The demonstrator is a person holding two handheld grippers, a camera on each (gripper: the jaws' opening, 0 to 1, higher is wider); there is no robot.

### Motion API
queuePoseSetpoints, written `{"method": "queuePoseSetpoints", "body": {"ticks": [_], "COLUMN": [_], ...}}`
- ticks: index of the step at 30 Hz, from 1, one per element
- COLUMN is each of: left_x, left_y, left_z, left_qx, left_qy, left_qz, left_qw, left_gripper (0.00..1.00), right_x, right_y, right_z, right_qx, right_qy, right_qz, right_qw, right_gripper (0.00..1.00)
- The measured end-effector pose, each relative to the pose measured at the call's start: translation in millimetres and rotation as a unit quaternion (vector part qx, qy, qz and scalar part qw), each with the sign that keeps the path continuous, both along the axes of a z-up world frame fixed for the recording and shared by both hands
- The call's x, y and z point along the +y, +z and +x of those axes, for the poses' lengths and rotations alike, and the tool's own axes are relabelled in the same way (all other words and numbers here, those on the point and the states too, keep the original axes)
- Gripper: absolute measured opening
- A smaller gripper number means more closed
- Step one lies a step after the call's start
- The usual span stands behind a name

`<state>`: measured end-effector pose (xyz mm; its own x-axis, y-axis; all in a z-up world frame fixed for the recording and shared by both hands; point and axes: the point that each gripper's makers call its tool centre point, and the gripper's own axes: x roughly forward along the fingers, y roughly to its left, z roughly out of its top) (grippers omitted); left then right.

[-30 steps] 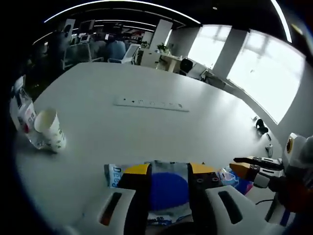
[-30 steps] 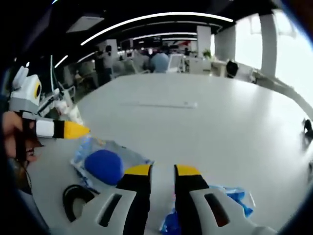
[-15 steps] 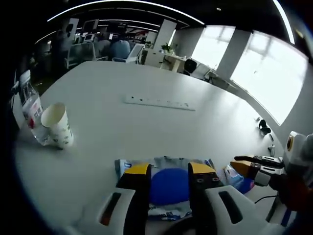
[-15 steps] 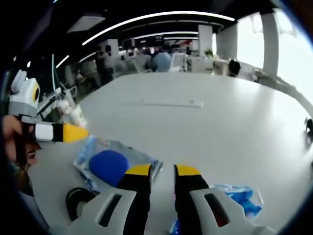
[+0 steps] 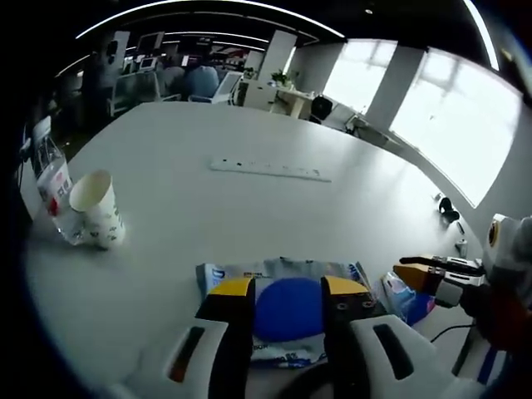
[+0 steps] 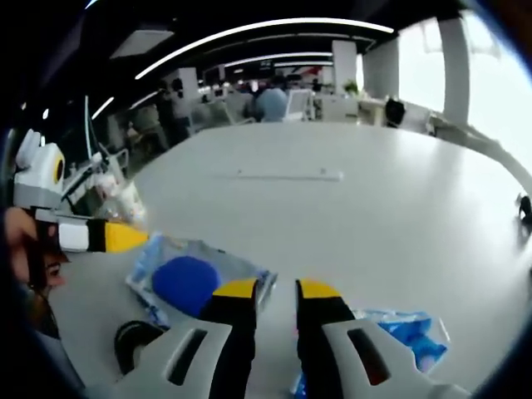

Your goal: Arrange the tabletop items into an orderly group along one side of the table until the central work area is clear of visible clutter.

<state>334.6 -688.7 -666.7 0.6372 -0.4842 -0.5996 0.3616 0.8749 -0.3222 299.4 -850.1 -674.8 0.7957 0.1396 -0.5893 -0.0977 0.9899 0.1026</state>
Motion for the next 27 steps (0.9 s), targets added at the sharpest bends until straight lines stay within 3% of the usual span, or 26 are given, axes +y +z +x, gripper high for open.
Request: {"method": "queuePoseSetpoints", "body": {"ticks": [18,27], "left_x": [30.1,46.0], "left_y": [-7.6,-21.3], "left_z": [3.7,2.0], "left_qx": [0.005,0.017], "left_qy": [0.017,0.027], "left_qz": [0.015,0.030], "left_qw": [0.9997,0.9991], "left_gripper": [0.32,0.33], "right_x": [13.7,20.0], "right_y": [-5.9,-11.0], "right_z": [1.3,0.6], "right_qx": [0.009,0.014], "right_qy": [0.002,0.001], "right_qz": [0.010,0.017], "right_qw": [0.9999,0.9998], "right_gripper": [0.14,0.14]}}
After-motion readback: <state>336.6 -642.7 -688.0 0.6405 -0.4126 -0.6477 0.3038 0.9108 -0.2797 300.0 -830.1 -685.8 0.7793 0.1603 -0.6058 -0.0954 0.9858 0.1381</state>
